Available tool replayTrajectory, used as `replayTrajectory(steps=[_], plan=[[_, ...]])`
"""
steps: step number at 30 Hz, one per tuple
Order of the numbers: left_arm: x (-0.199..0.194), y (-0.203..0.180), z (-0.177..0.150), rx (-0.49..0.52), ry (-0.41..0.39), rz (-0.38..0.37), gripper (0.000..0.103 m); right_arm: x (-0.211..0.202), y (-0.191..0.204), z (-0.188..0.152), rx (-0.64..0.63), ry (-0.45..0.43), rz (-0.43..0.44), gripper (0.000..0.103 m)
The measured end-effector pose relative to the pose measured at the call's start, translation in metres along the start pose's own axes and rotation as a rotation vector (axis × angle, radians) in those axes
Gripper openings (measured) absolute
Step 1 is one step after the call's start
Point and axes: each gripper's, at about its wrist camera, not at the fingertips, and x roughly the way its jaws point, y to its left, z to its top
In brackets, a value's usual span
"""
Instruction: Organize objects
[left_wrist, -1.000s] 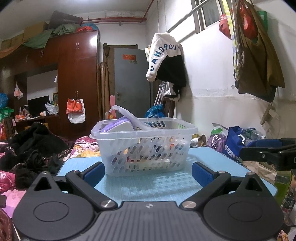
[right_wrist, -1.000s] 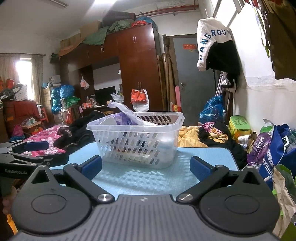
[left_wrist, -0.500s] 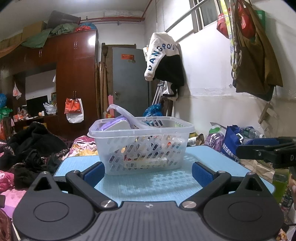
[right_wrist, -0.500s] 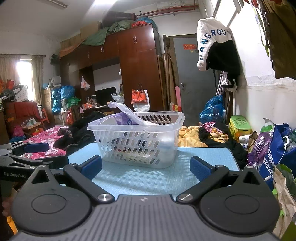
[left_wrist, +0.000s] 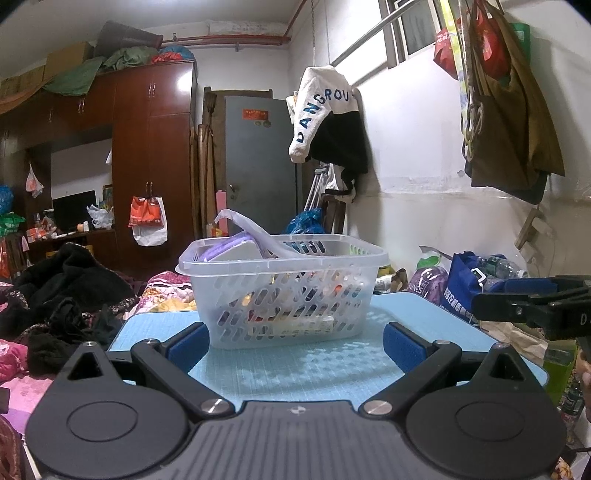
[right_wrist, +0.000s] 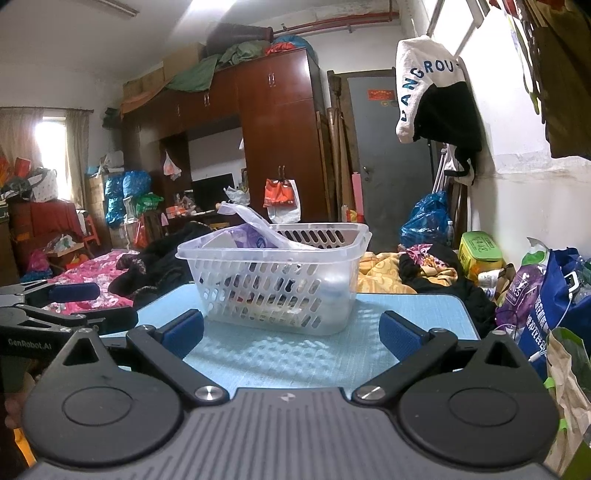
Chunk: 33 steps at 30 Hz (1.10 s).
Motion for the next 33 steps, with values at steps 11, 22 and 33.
replayTrajectory(steps=[11, 22, 33], plan=[[-0.0002, 0.0008, -0.0008, 0.002, 0.002, -0.003, 0.101, 0.0037, 0.0005, -0.001, -0.013, 0.006, 0.007, 0.103], [-0.0003, -0.0001, -0.0026, 0.008, 0.007, -0.008, 0.101, 0.0017, -0.0036, -0.0012, -0.002, -0.01, 0.013, 0.103], [0.0017, -0.0037, -0.0033, 0.014, 0.01, -0.013, 0.101, 0.0038, -0.0052, -0.0009, -0.005, -0.004, 0.009, 0.103]])
